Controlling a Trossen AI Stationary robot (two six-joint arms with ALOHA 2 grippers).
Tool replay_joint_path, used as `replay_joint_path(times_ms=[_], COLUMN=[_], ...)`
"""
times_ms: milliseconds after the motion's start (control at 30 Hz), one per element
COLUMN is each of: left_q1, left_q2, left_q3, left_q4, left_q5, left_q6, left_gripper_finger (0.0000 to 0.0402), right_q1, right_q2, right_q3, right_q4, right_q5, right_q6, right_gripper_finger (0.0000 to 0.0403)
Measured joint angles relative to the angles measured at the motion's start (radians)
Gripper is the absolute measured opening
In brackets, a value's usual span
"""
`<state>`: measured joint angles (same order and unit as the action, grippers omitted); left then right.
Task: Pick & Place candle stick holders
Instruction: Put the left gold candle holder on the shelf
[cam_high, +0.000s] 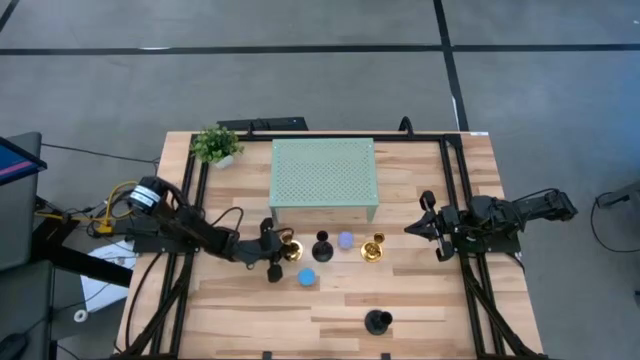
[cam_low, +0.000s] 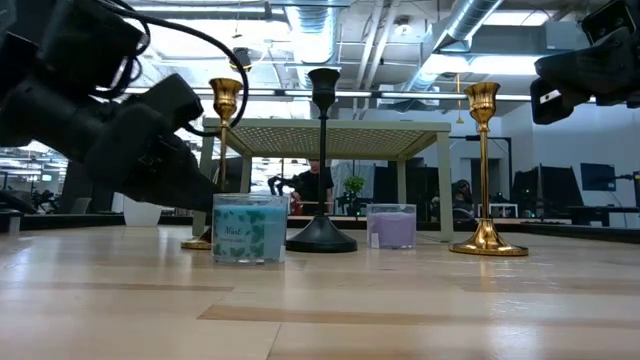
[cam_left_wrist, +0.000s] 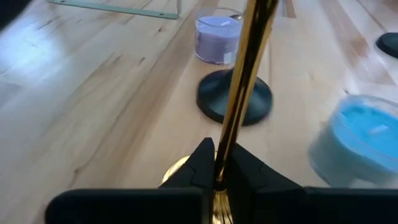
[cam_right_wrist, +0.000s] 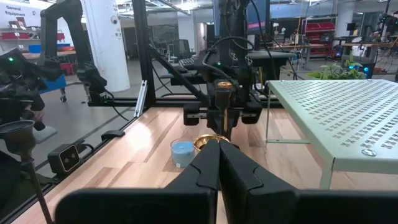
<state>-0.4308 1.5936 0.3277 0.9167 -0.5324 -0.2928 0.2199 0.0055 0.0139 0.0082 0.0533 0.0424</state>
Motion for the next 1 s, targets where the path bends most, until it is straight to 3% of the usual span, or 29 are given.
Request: replay_joint_path(times_ms=[300,600,767,1000], left_q1=[-0.105,-0.108,-0.098,-0.012], left_q2=[-0.145,-0.446,-0.562,-0.577], left_q3=[-0.003,0.009,0.120,0.352], left_q4=[-0.134,-0.269,-0.467,-0.666], left_q5=[-0.152,-0.164,-0.164,-0.163], left_q6=[-0.001,0.000,0.046,0.338], left_gripper_finger=[0.0015,0.0015,0.0015,0.0015], right_q1=[0.000,0.000,0.000,0.000], right_q2=[0.000,0.000,0.000,0.000], right_q3=[0.000,0.000,0.000,0.000], right_q4=[0.000,0.000,0.000,0.000], right_q5=[0.000,0.000,0.000,0.000], right_q6=[0.000,0.000,0.000,0.000], right_gripper_finger=[0.0000,0.0000,0.0000,0.0000])
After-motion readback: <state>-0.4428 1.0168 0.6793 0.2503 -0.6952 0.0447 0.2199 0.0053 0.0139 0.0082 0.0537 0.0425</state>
